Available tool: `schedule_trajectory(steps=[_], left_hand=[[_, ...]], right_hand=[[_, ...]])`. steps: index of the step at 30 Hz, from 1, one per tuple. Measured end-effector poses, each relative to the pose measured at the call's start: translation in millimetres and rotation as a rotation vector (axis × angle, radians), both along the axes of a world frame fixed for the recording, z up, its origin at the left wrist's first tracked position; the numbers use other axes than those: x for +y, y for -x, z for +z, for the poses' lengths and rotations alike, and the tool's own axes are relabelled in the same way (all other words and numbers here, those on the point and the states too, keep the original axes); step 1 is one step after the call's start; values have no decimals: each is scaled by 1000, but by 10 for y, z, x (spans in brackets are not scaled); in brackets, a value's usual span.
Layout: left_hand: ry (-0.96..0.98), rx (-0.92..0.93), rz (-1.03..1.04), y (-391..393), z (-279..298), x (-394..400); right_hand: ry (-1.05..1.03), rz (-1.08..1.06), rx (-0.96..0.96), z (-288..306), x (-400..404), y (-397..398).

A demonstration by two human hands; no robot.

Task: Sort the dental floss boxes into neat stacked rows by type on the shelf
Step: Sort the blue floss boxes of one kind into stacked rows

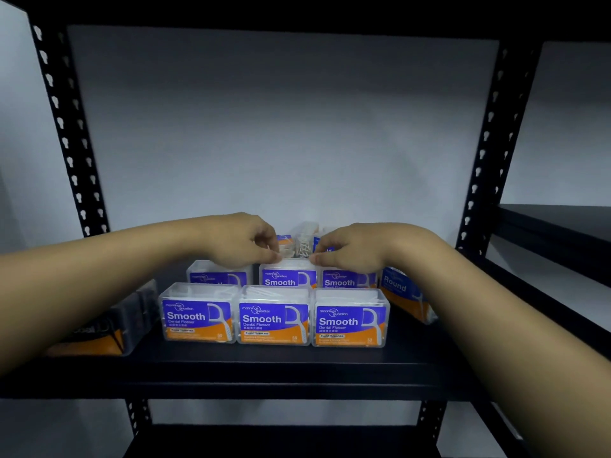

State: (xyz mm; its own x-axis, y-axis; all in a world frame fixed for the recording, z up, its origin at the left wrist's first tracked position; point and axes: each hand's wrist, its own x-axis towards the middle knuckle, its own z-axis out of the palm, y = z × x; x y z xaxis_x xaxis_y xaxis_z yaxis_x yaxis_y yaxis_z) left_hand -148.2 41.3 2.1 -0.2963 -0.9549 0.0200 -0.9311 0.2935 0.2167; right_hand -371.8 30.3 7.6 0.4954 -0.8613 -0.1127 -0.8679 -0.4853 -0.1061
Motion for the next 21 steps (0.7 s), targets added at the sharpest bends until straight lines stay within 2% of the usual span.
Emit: schedule_trajectory(steps=[4,7,16,21], left_hand=[[-72,-74,190,-23,-79,80],[-129,-34,279,-33,-113,132],[-181,285,339,-86,-130,133],[-215,296,316,-72,-123,180]], right_hand=[[19,2,-39,-50,27,-65],[-12,8,-75,-52,35,-110],[-90,20,-104,-108,-18,-255],[-105,27,-144,-83,27,-269]])
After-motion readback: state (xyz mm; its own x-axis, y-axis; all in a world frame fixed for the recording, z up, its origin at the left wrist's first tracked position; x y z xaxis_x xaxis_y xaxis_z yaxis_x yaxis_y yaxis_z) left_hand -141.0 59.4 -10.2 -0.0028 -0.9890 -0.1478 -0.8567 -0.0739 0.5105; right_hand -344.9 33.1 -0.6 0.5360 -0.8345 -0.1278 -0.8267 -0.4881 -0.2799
